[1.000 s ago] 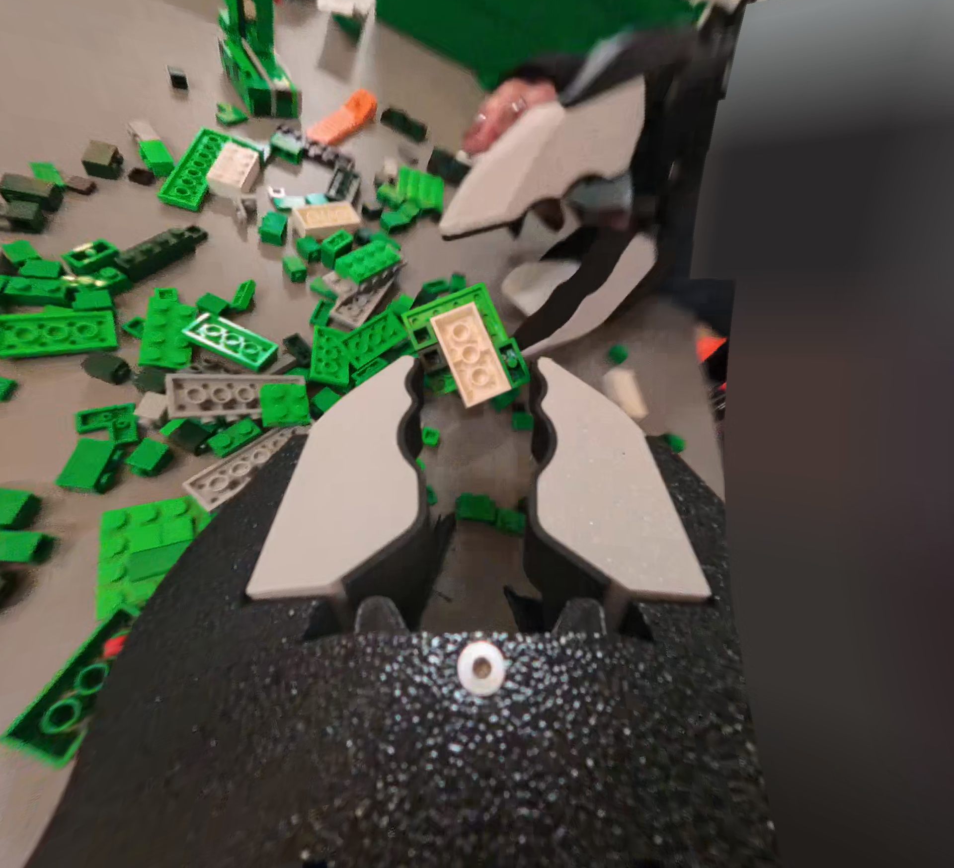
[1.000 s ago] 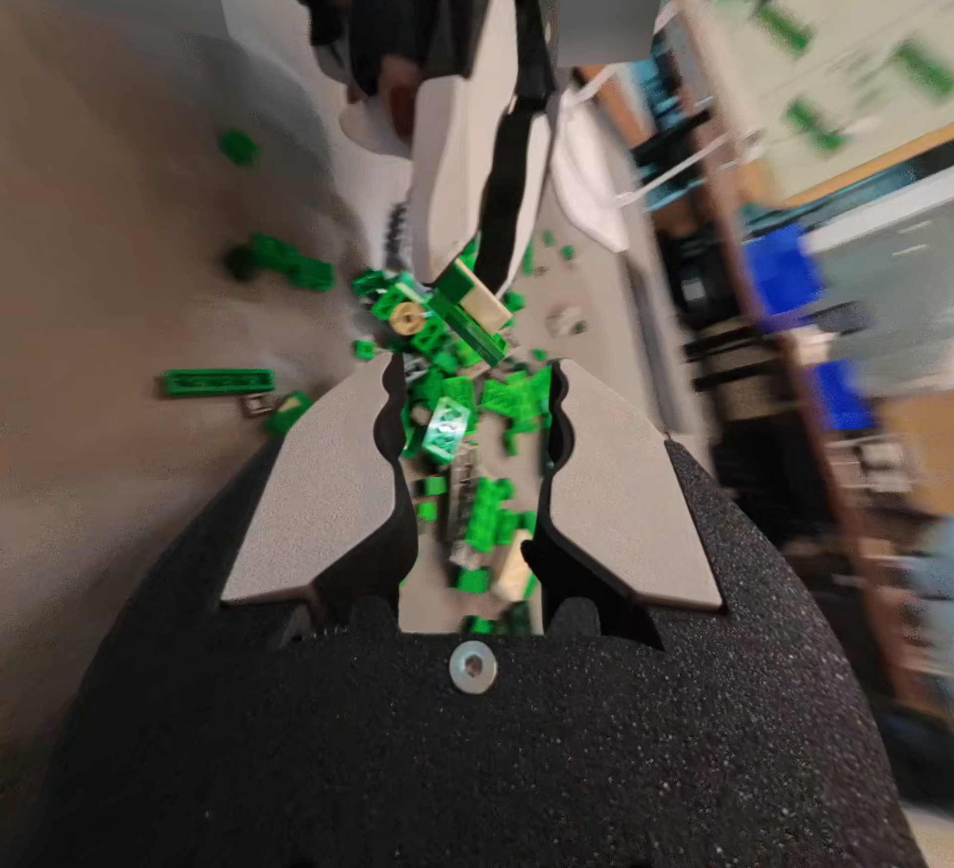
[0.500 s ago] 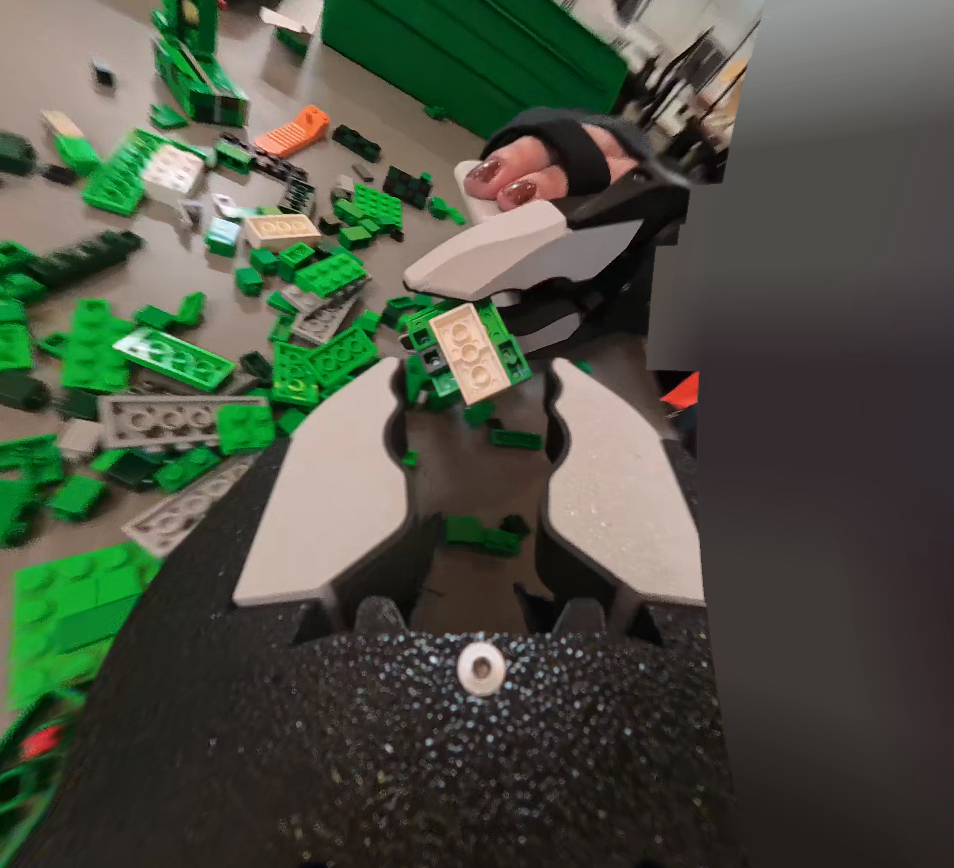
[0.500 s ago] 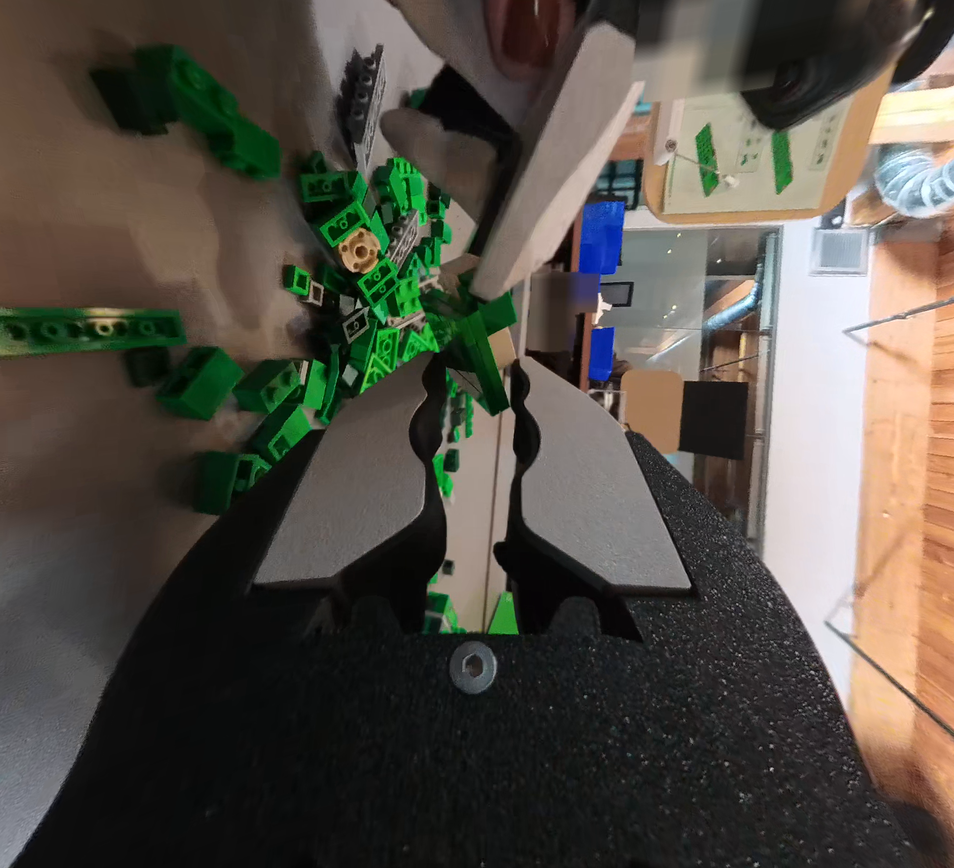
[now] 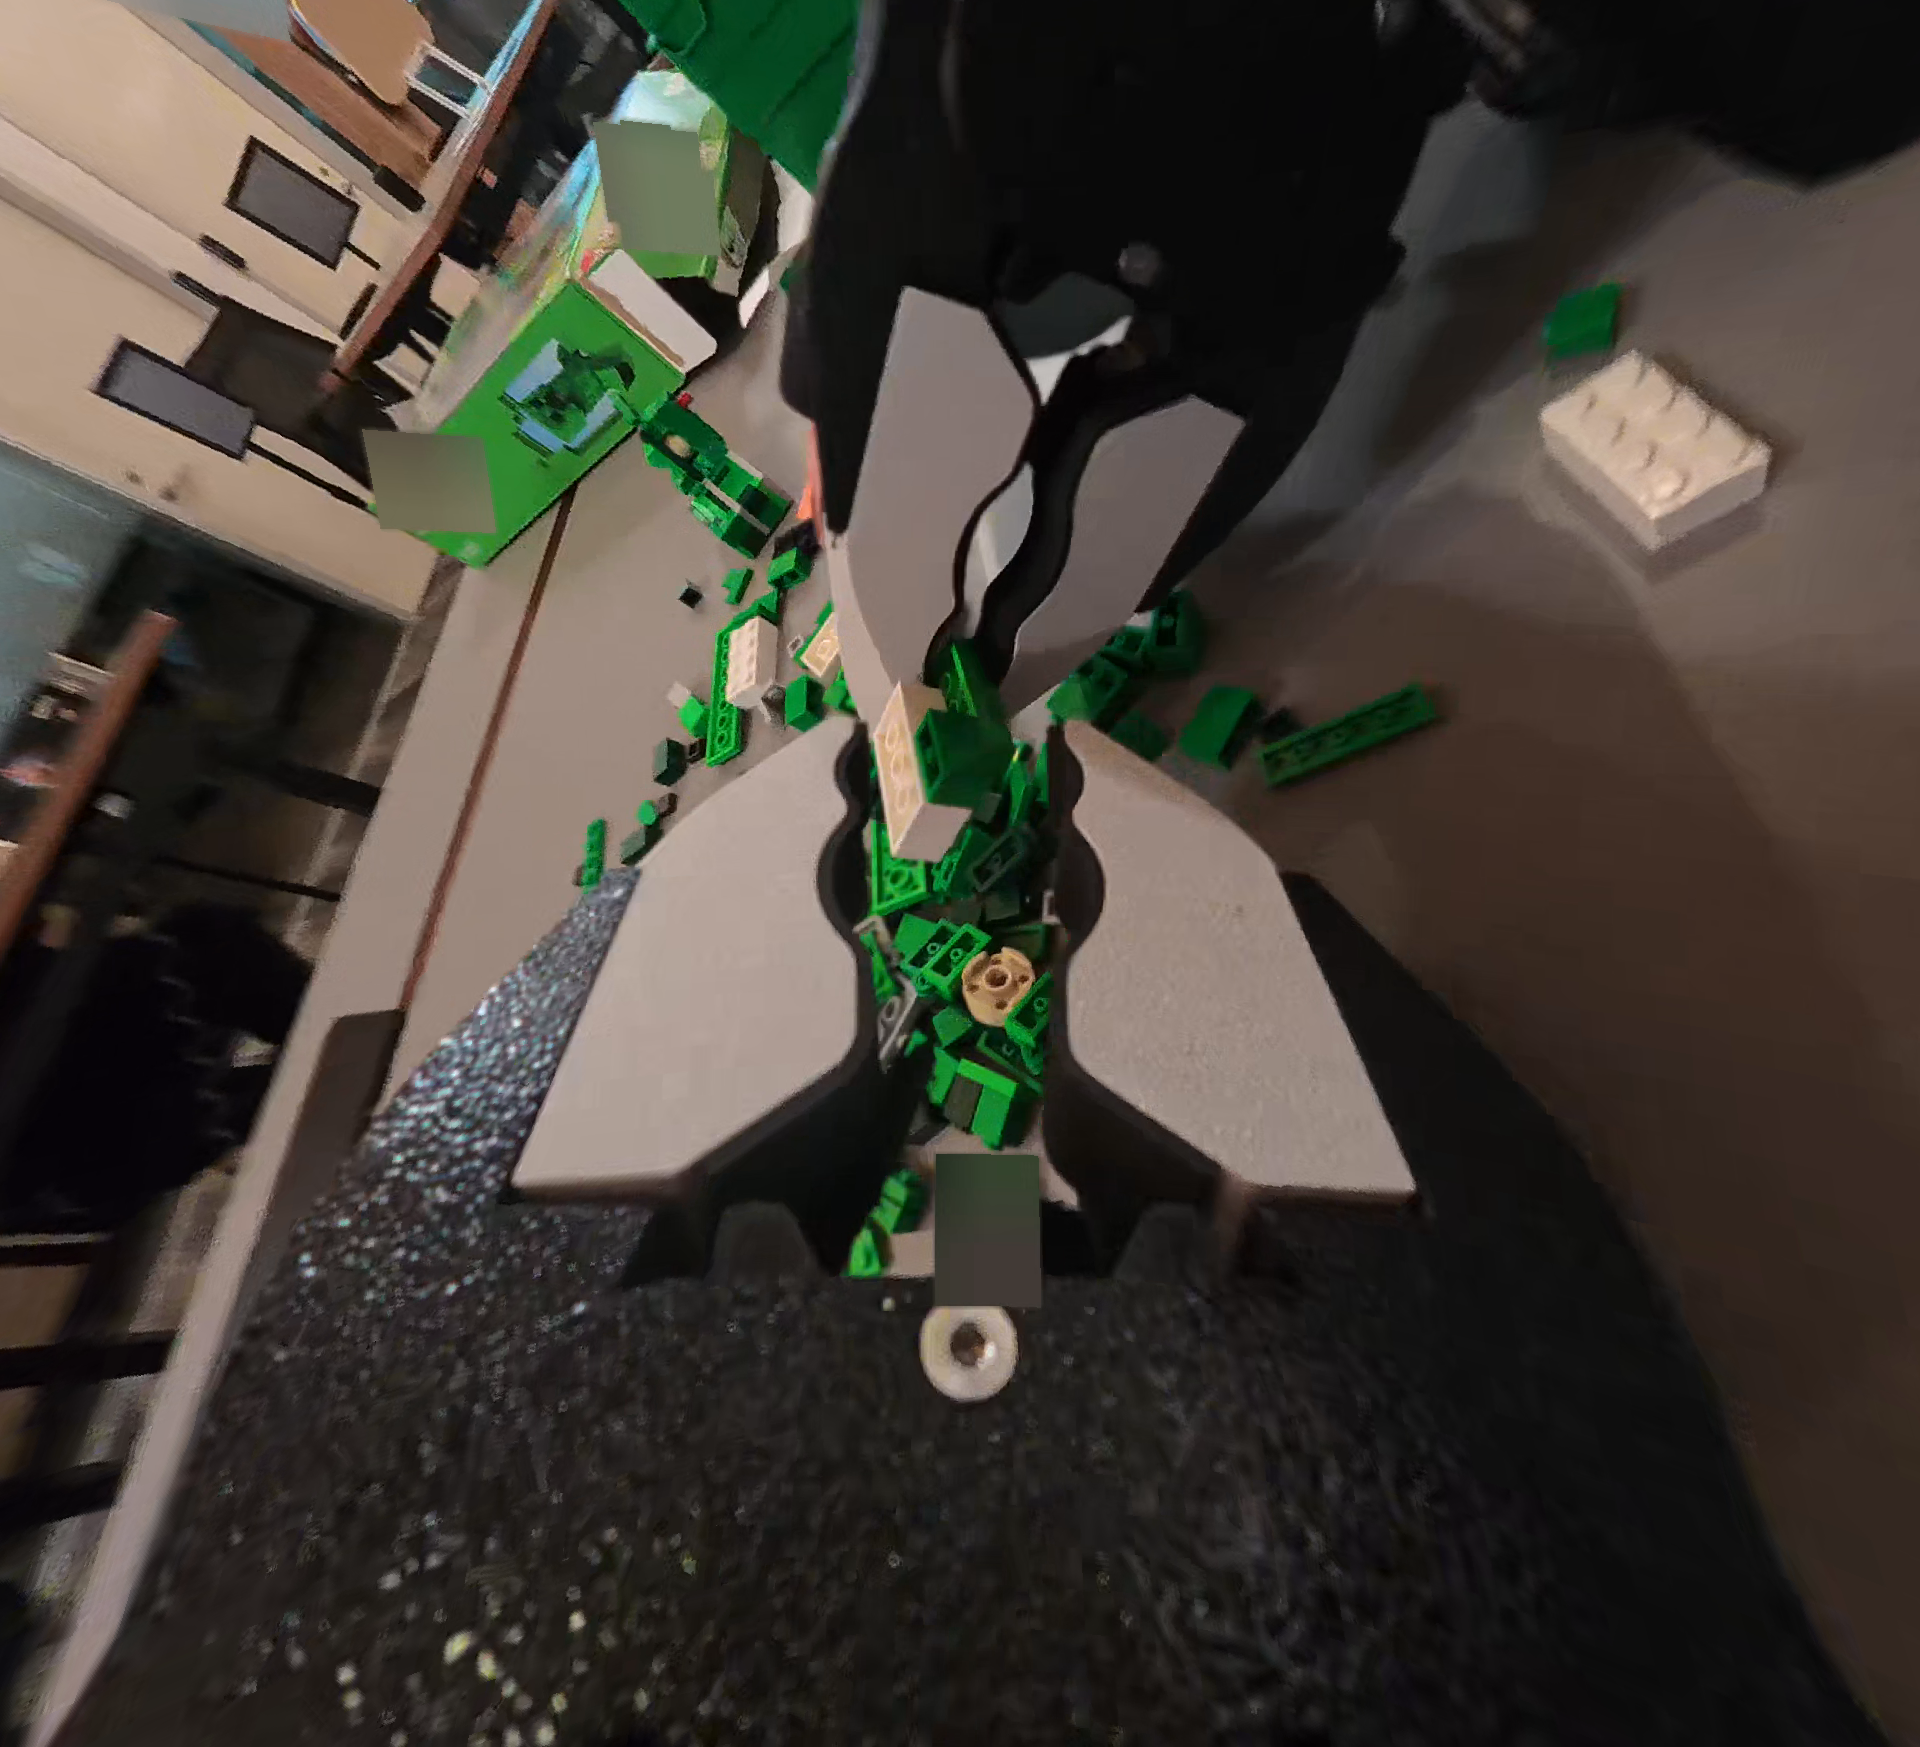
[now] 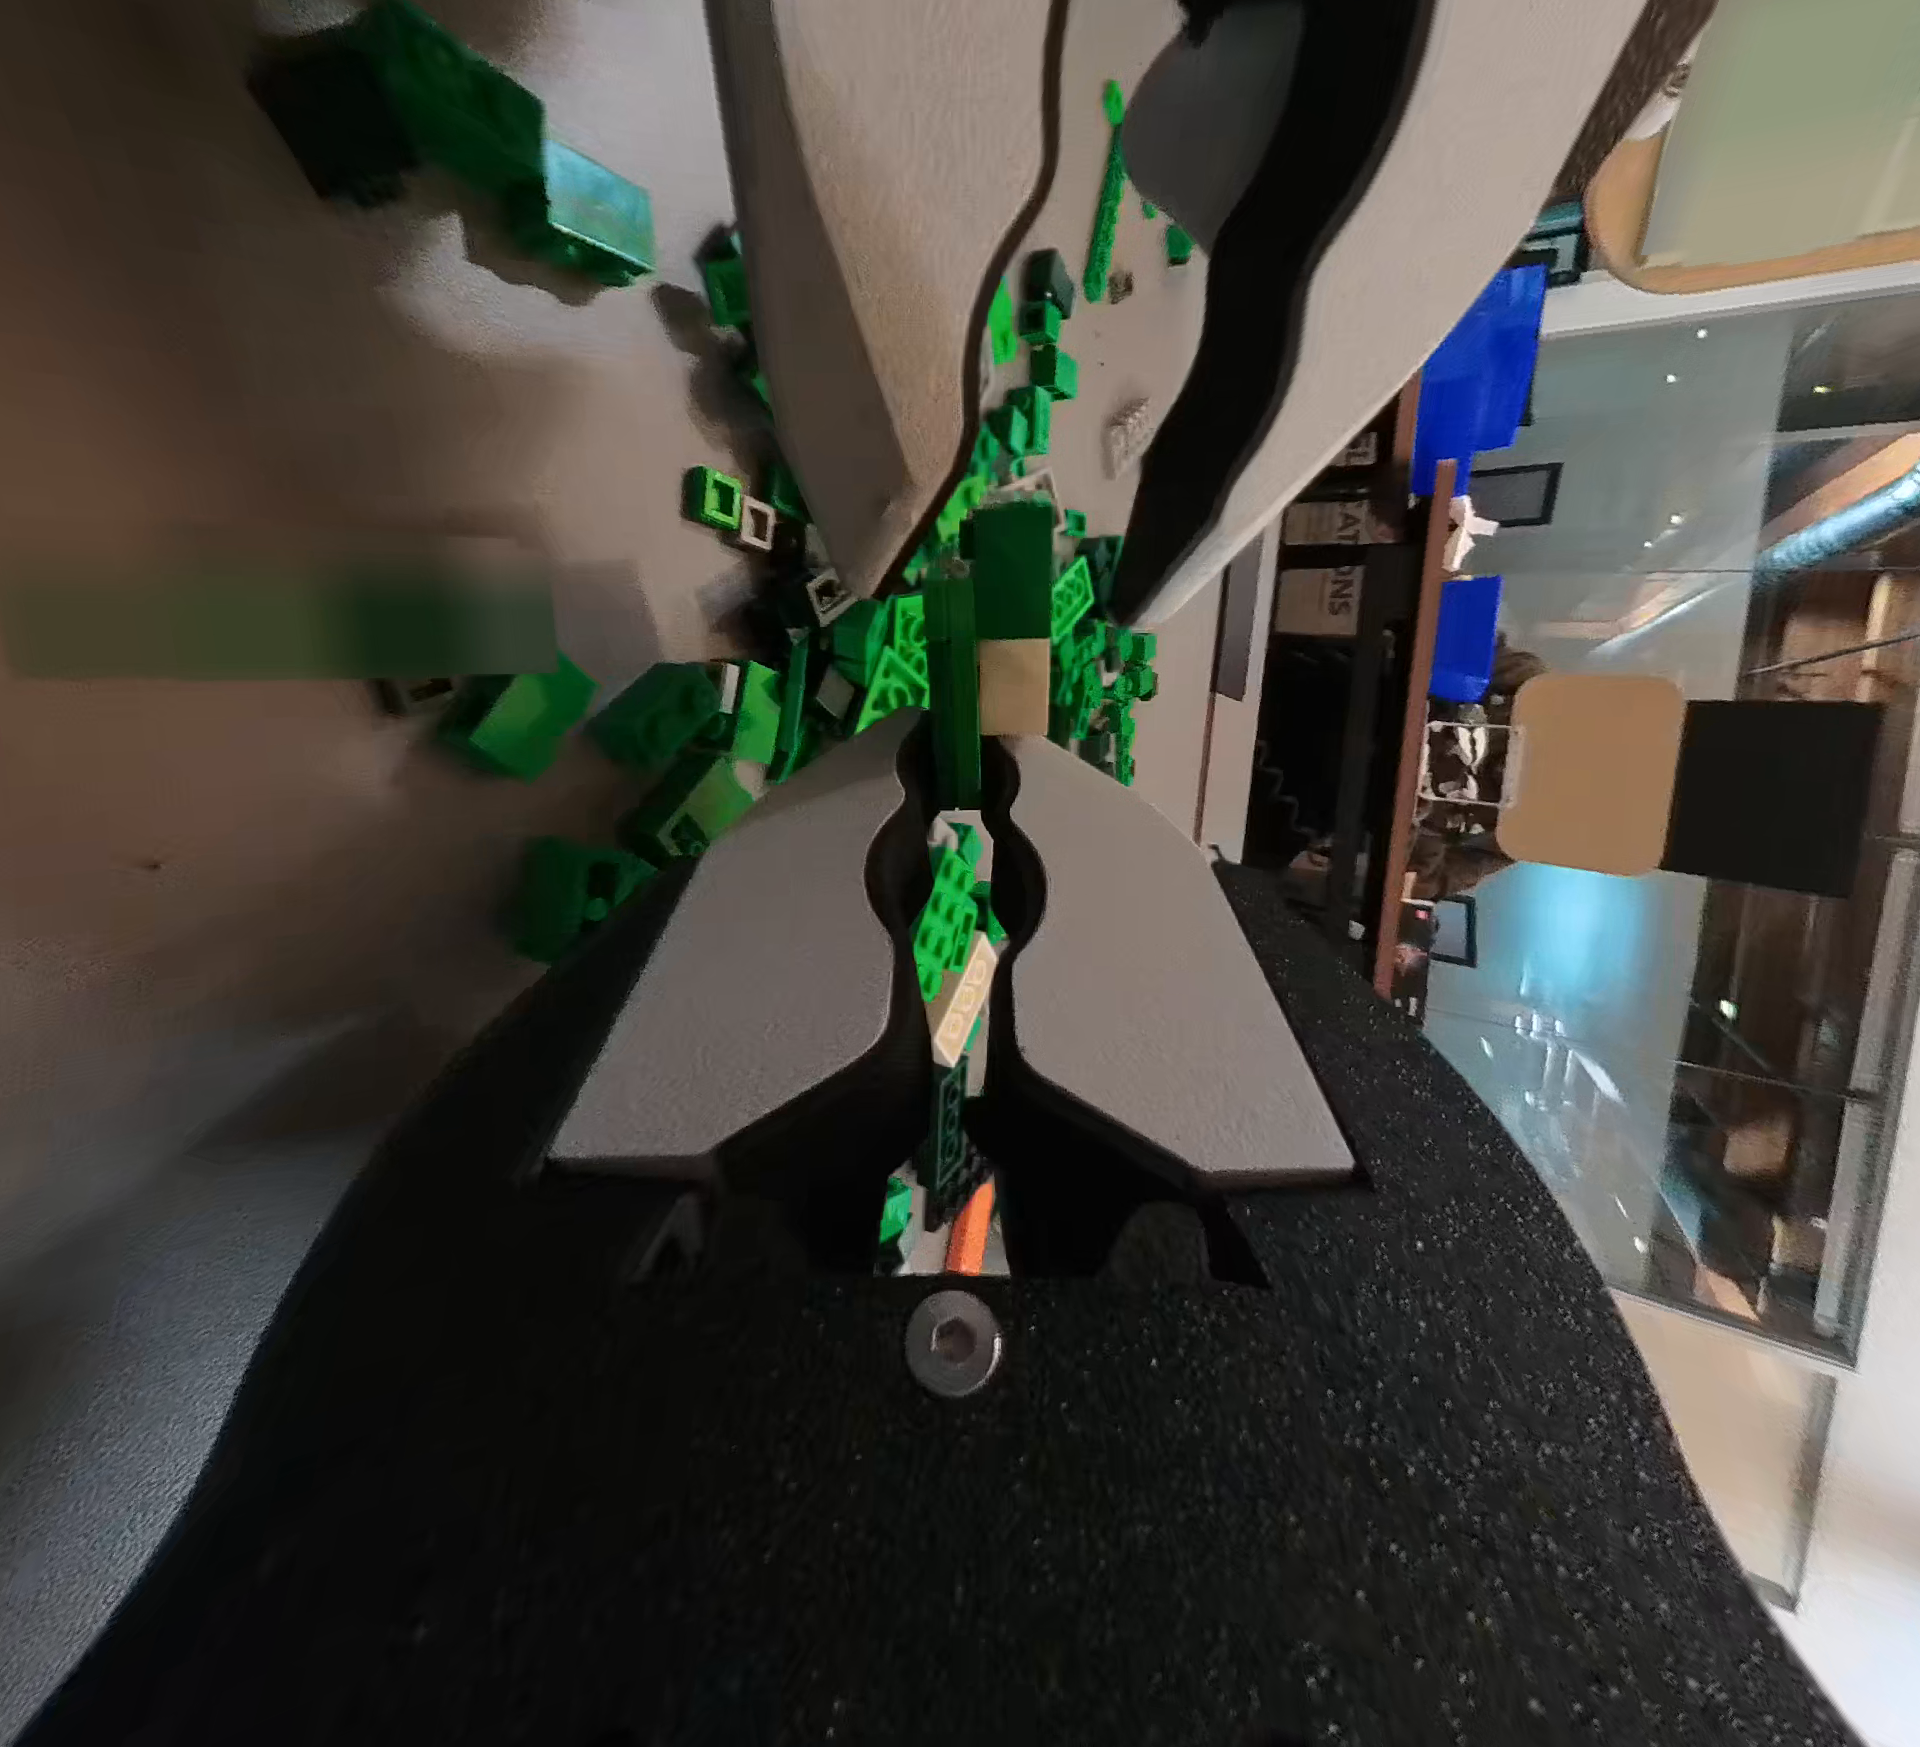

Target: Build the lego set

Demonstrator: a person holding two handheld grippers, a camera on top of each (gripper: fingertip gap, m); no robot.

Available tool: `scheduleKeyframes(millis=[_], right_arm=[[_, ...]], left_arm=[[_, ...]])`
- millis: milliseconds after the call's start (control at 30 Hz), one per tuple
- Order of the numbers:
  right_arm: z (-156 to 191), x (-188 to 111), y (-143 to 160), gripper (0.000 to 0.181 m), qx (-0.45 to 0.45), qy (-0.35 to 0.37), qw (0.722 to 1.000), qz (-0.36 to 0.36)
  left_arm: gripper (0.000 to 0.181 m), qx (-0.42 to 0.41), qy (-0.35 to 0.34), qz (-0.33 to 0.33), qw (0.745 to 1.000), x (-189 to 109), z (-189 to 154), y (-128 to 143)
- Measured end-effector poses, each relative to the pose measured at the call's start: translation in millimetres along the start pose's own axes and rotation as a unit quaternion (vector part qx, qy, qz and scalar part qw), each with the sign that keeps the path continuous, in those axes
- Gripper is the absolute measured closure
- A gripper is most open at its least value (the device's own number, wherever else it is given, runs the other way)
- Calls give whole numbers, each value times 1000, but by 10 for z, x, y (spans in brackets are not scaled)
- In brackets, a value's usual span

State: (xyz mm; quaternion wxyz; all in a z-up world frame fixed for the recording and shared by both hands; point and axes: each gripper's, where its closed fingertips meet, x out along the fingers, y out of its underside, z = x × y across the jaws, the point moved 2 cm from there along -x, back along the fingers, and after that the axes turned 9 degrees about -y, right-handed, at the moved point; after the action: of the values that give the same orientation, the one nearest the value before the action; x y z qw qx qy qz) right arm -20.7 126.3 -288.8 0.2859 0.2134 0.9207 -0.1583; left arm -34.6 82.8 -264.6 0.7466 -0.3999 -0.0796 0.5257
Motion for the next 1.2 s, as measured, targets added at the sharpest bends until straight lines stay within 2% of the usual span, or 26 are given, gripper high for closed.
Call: scheduleKeyframes(millis=[133,300,433,567,633,700,767,933,1067,1100,1200], right_arm=[[73,26,-13,174,-17,-21,1000,12],[110,48,-17,174,-63,-16,997,31],[76,39,-72,174,-108,23,994,26],[13,2,-101,174,-132,62,989,14],[-37,-13,-90,174,-174,98,979,35],[-26,-11,-114,174,-161,92,983,17],[-35,0,-62,174,-146,85,985,24],[-58,33,128,174,-106,65,991,47],[-71,28,172,174,-95,62,992,51],[-68,28,166,174,-97,62,992,50],[-44,33,135,175,-101,57,992,44]], left_arm=[[157,73,5,42,996,50,-103,112],[162,90,14,54,994,56,-136,157],[162,-13,58,39,997,-2,-99,143],[164,-118,106,14,987,-71,-65,100],[168,-202,168,-22,965,-116,-119,-17],[172,-263,203,-45,942,-109,-148,-100],[175,-247,184,-24,951,-58,-152,-22],[173,-246,78,36,965,13,90,224],[171,-255,88,85,959,46,45,376],[158,-265,96,89,955,63,21,380],[145,-259,96,97,956,100,-8,390]])
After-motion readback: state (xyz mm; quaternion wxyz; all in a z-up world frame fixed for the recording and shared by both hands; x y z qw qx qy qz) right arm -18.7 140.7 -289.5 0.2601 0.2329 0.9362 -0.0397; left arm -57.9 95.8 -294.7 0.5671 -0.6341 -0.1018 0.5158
